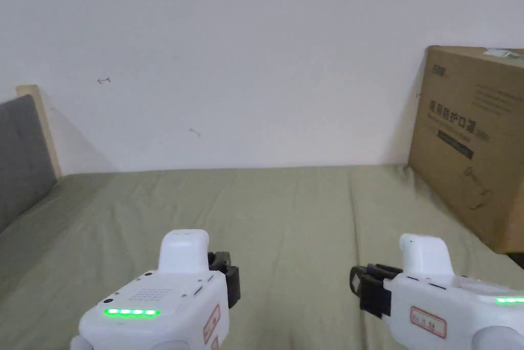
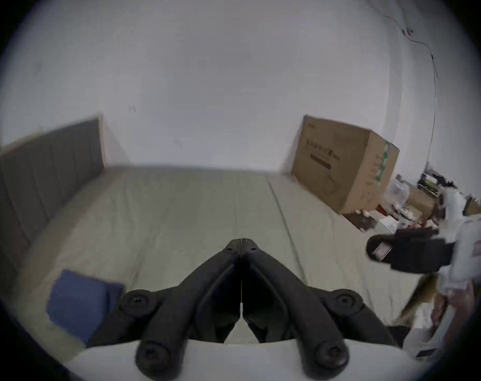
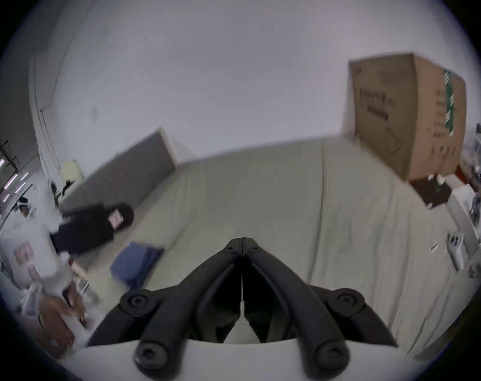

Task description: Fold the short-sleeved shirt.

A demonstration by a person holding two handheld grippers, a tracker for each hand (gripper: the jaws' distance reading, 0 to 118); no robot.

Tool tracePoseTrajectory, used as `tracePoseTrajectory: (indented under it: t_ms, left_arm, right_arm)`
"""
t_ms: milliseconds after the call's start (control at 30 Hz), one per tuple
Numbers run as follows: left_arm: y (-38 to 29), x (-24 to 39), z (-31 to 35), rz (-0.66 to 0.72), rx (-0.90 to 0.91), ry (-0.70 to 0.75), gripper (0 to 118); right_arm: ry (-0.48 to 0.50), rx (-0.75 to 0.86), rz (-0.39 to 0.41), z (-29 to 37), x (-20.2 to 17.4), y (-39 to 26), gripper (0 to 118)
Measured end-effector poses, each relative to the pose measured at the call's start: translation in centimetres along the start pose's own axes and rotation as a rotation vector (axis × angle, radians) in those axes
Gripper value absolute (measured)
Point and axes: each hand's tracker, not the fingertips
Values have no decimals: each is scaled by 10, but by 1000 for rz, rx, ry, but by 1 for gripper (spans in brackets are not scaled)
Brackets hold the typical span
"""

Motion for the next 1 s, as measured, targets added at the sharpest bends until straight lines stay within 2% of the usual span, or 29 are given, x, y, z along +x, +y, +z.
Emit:
tracePoseTrajectory:
  t_ms: [67, 167, 200, 233, 267, 300, 333, 367, 400, 467, 500, 567, 633, 733, 833, 1000]
  left_arm:
    - [2, 8, 8, -32, 90, 96, 0]
    - [5, 10, 18, -63, 146, 141, 0]
    - [6, 12, 21, -75, 165, 163, 1]
    - [7, 14, 24, -88, 176, 186, 4]
    - [6, 11, 25, -96, 193, 205, 16]
    - [6, 11, 27, -99, 206, 213, 30]
    - [6, 10, 30, -98, 219, 201, 45]
    - [6, 8, 32, -98, 220, 187, 68]
    - [6, 8, 34, -101, 223, 189, 79]
    - [7, 8, 35, -100, 225, 197, 83]
    - [7, 7, 36, -94, 220, 192, 93]
    - [6, 3, 35, -82, 214, 194, 103]
    - [6, -1, 37, -73, 219, 205, 103]
    - [5, -3, 41, -60, 235, 247, 103]
    - [3, -11, 44, -48, 248, 211, 103]
    - [3, -10, 44, -63, 245, 261, 103]
  right_arm:
    - [-43, 132, 30, 9, -8, 5, 0]
    - [-76, 244, 48, 15, -13, 4, 0]
    - [-94, 273, 55, 18, -15, 2, 5]
    - [-109, 298, 63, 21, -17, 0, 17]
    - [-122, 318, 76, 23, -19, -3, 45]
    - [-139, 324, 94, 21, -20, -5, 64]
    - [-155, 324, 122, 20, -22, -6, 77]
    - [-168, 328, 148, 19, -25, -8, 88]
    - [-191, 325, 171, 18, -28, -8, 91]
    - [-204, 334, 179, 14, -32, -11, 94]
    - [-192, 337, 174, 16, -32, -12, 101]
    - [-193, 339, 173, 13, -35, -12, 115]
    - [-191, 347, 171, 13, -37, -13, 118]
    - [-198, 357, 184, 13, -39, -13, 118]
    - [-202, 371, 199, 14, -41, -13, 118]
    - [-199, 369, 193, 13, -42, -13, 118]
